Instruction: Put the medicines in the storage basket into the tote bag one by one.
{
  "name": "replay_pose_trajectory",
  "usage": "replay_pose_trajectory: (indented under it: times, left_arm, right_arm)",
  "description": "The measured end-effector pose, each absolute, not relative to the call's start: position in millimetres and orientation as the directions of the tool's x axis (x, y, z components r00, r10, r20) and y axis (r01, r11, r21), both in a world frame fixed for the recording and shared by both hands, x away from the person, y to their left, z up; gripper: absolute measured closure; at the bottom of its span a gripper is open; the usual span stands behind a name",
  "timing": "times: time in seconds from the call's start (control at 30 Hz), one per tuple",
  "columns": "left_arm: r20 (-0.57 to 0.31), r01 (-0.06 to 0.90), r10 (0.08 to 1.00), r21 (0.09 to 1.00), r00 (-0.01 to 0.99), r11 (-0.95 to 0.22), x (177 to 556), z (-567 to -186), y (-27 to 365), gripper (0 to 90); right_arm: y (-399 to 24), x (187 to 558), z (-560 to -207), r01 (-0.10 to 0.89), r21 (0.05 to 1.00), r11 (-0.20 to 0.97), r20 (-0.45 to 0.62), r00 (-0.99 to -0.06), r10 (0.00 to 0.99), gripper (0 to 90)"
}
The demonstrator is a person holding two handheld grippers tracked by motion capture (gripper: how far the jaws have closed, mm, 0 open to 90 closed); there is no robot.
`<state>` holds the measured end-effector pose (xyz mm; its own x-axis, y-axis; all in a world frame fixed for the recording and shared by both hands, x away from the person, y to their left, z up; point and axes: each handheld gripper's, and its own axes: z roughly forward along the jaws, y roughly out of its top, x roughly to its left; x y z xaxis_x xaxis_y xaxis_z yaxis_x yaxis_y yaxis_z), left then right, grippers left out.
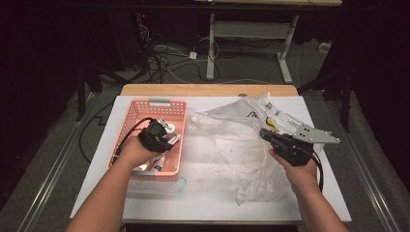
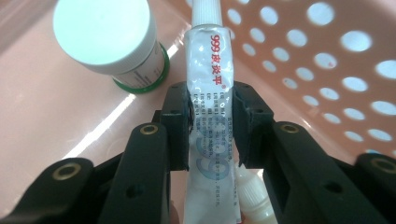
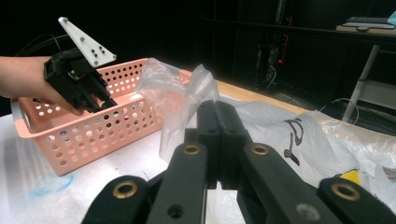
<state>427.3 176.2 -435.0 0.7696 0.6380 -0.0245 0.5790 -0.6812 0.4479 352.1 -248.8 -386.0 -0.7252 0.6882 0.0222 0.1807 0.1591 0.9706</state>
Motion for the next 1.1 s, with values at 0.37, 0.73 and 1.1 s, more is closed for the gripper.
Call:
replay_pose_trajectory:
  times: [0.37, 0.73, 1.1]
  left_arm:
    - [-0.027, 0.573, 0.660, 0.522, 0.751, -0.631, 420.1, -431.6, 183.8, 67.9]
    - [-0.037, 0.556, 0.674, 0.599, 0.738, -0.576, 413.1, -424.2, 188.7, 67.9]
    - [-0.052, 0.539, 0.709, 0.689, 0.704, -0.484, 402.6, -414.9, 191.5, 67.9]
  right_arm:
    - [-246.7, 352.2, -386.8, 0.181, 0.971, 0.158, 0.023, -0.725, 0.689, 90.0]
    - [-248.4, 351.4, -385.8, 0.179, 0.971, 0.157, 0.023, -0.726, 0.687, 90.0]
    - [-248.9, 351.9, -385.8, 0.180, 0.973, 0.146, 0.031, -0.726, 0.687, 90.0]
